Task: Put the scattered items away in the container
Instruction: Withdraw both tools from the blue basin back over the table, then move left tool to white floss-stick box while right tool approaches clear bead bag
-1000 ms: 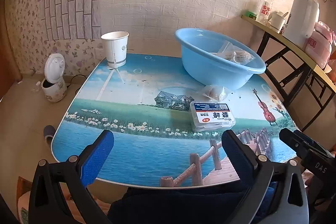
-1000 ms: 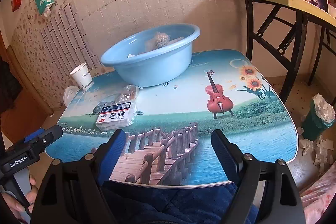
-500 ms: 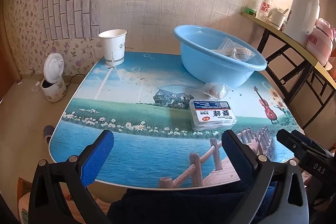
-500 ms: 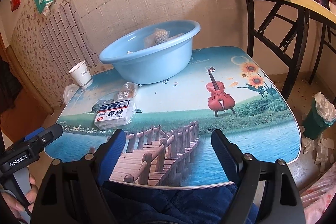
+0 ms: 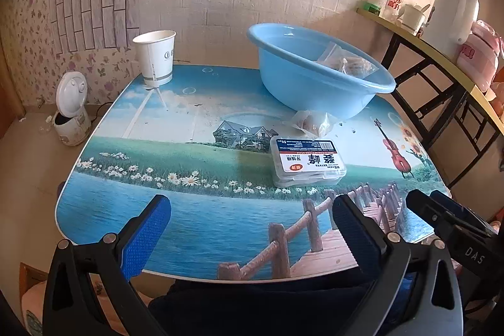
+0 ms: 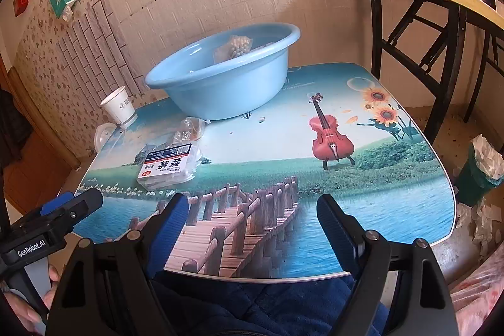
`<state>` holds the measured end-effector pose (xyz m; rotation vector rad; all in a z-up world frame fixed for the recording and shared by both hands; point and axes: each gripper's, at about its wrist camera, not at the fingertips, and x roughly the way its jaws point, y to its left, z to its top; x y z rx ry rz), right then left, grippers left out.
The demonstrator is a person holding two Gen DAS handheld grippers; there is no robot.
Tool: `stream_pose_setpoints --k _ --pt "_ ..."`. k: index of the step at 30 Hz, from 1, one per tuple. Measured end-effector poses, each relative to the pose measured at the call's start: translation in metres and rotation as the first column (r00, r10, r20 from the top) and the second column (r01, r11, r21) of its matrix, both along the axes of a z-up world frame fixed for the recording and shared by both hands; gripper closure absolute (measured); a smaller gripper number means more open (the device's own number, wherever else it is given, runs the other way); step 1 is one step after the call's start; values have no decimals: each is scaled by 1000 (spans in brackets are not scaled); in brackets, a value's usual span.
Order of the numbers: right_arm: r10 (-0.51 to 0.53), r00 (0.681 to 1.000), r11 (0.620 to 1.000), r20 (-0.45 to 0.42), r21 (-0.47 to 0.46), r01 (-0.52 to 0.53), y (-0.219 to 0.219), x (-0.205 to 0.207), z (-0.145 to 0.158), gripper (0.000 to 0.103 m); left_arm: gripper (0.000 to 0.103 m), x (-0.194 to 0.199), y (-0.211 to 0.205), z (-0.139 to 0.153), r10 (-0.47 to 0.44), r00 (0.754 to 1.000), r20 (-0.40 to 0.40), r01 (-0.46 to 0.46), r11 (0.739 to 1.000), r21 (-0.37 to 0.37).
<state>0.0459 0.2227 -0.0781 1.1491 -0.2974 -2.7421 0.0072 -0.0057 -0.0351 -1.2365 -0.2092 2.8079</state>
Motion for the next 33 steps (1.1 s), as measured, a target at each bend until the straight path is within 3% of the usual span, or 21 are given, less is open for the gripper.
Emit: stream_pose_setpoints --k 16,24,33 --pt "37 999 999 2 17 -38 -8 -6 -5 18 0 -13 -9 -9 24 1000 19 -24 1000 -9" --pt "68 998 997 1 47 -68 -26 -14 -8 18 0 -17 -21 -14 28 999 28 -29 999 30" --pt "-10 1000 999 14 38 9 -9 -23 -11 18 0 -37 7 -16 -6 999 42 4 998 60"
